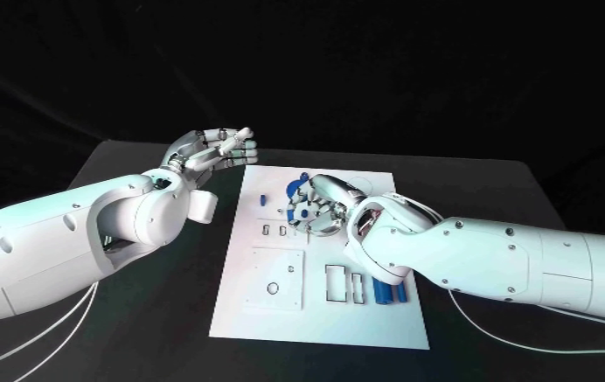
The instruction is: Assemble the parts on the task board
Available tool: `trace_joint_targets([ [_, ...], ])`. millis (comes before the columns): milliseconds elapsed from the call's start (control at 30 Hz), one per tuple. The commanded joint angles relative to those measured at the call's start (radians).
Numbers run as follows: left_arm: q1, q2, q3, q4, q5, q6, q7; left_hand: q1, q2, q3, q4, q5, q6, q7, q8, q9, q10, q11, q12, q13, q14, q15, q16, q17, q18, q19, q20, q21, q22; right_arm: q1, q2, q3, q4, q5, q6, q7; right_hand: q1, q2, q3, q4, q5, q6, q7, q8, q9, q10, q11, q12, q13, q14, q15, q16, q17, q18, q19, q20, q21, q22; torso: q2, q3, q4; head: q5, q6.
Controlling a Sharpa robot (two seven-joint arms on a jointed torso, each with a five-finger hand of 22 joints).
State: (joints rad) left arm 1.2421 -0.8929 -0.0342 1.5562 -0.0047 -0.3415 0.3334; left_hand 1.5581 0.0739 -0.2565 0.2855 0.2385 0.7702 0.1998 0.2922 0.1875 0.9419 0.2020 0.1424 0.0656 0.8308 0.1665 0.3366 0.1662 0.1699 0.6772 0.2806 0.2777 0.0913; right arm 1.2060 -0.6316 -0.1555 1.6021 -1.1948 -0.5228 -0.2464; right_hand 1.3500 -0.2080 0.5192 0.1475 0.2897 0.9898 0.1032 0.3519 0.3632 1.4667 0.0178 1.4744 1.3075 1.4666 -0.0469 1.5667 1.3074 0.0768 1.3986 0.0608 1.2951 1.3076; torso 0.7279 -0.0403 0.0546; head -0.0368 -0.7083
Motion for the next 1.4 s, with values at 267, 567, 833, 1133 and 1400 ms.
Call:
trace_joint_targets([
  [267, 0.001, 0.003, 0.000, 0.000, -0.004, 0.018, -0.004, 0.000, 0.008, -0.007, -0.001, -0.003, -0.008, 0.036, -0.001, 0.002, 0.010, 0.000, -0.003, 0.001, -0.001, 0.005, -0.005, 0.001, 0.010, -0.005, 0.001, -0.004, -0.002, -0.024, 0.047, -0.004, -0.031, -0.150, 0.044, -0.065, -0.011, 0.001, 0.011, -0.004, 0.007, 0.004, -0.012, -0.002, 0.030, 0.028, -0.006, 0.001, 0.150, 0.104, -0.005, 0.004, 0.263, 0.001, 0.004, -0.004, 0.002, 0.003, 0.002, 0.0027, 0.0011, 0.004, -0.005],
  [567, 0.001, 0.004, 0.000, -0.001, -0.004, 0.023, -0.005, 0.000, 0.008, -0.007, -0.001, -0.003, -0.008, 0.037, -0.001, 0.002, 0.010, 0.000, -0.004, 0.001, -0.001, 0.005, -0.006, 0.001, 0.010, -0.006, 0.001, -0.004, -0.002, -0.033, 0.057, -0.006, -0.050, -0.175, 0.046, -0.070, -0.015, -0.001, 0.011, -0.005, 0.006, 0.002, -0.011, -0.003, 0.031, 0.028, -0.005, 0.001, 0.150, 0.104, -0.004, 0.004, 0.263, 0.000, 0.005, -0.003, 0.002, 0.004, 0.001, 0.0036, -0.0003, 0.005, -0.011],
  [833, 0.001, 0.004, 0.000, -0.002, -0.004, 0.025, -0.007, 0.000, 0.008, -0.007, -0.001, -0.003, -0.008, 0.037, -0.001, 0.002, 0.010, 0.000, -0.004, 0.001, -0.001, 0.005, -0.006, 0.001, 0.010, -0.006, 0.001, -0.004, -0.002, -0.038, 0.059, -0.007, -0.067, -0.187, 0.056, -0.078, -0.020, -0.003, 0.011, -0.005, 0.003, 0.001, -0.010, -0.004, 0.032, 0.027, -0.004, 0.000, 0.149, 0.104, -0.004, 0.004, 0.263, 0.001, 0.004, -0.003, 0.001, 0.003, 0.001, 0.0039, -0.0003, 0.006, -0.013],
  [1133, 0.001, 0.004, -0.001, -0.003, -0.004, 0.027, -0.009, -0.001, 0.008, -0.009, -0.001, -0.004, -0.008, 0.037, -0.001, 0.002, 0.010, 0.000, -0.004, 0.001, -0.002, 0.006, -0.007, 0.001, 0.010, -0.006, 0.001, -0.004, -0.002, -0.043, 0.062, -0.008, -0.071, -0.190, 0.070, -0.080, -0.024, -0.005, 0.010, -0.005, 0.000, 0.000, -0.010, -0.005, 0.033, 0.027, -0.003, -0.001, 0.148, 0.104, -0.003, 0.004, 0.263, 0.001, 0.004, -0.003, 0.000, 0.003, 0.001, 0.0031, -0.0001, 0.008, -0.016],
  [1400, 0.001, 0.004, -0.002, -0.003, -0.004, 0.027, -0.009, -0.001, 0.009, -0.010, -0.001, -0.005, -0.008, 0.037, -0.001, 0.002, 0.010, 0.000, -0.005, 0.001, -0.002, 0.006, -0.008, 0.001, 0.010, -0.007, 0.001, -0.005, -0.002, -0.046, 0.064, -0.008, -0.075, -0.196, 0.078, -0.087, -0.027, -0.005, 0.010, -0.005, -0.002, 0.000, -0.010, -0.005, 0.033, 0.027, -0.003, 0.000, 0.149, 0.104, -0.003, 0.004, 0.263, 0.001, 0.004, -0.002, -0.001, 0.003, 0.001, 0.0028, -0.0001, 0.008, -0.018],
])
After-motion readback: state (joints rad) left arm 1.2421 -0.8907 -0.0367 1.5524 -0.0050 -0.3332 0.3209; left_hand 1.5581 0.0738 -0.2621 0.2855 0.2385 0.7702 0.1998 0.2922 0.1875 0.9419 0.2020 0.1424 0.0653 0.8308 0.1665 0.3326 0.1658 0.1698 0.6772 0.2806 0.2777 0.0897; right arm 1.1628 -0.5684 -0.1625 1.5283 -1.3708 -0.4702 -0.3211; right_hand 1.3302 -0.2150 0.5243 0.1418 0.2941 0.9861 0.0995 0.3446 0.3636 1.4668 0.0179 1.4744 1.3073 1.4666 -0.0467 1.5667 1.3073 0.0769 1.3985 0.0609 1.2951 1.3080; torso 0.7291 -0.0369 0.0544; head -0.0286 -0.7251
